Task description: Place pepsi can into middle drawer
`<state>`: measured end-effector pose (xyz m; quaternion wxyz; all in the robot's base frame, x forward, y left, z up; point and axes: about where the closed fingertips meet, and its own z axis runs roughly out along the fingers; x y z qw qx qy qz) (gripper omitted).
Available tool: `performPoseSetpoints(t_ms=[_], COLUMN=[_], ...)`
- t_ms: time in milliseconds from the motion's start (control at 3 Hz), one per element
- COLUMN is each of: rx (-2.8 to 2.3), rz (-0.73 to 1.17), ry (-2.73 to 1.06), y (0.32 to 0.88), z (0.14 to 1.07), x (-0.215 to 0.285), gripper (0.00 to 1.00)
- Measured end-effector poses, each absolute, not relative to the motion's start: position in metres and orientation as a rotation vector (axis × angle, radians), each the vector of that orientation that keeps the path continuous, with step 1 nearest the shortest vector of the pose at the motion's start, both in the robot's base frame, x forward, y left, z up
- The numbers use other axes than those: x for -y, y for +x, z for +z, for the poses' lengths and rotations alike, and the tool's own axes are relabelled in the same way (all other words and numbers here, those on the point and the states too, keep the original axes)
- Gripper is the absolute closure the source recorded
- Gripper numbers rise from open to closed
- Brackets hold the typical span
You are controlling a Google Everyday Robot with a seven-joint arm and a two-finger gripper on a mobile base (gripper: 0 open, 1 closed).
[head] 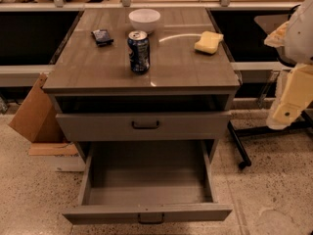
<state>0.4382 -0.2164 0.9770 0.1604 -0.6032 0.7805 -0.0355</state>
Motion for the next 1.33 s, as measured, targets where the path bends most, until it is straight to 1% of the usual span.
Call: performPoseSetpoints(t_ms=[333,1000,1333], rx=[-2.225,-2.063,-2.057], rz=[-0.097,0.02,0.027], ry=[-1.719,-1.565,-1.563], y=[0.44,0.535,0.536], z=[0.977,0.982,0.982], x=[0.216,0.182,0.181], gripper=[0.0,0.0,0.0])
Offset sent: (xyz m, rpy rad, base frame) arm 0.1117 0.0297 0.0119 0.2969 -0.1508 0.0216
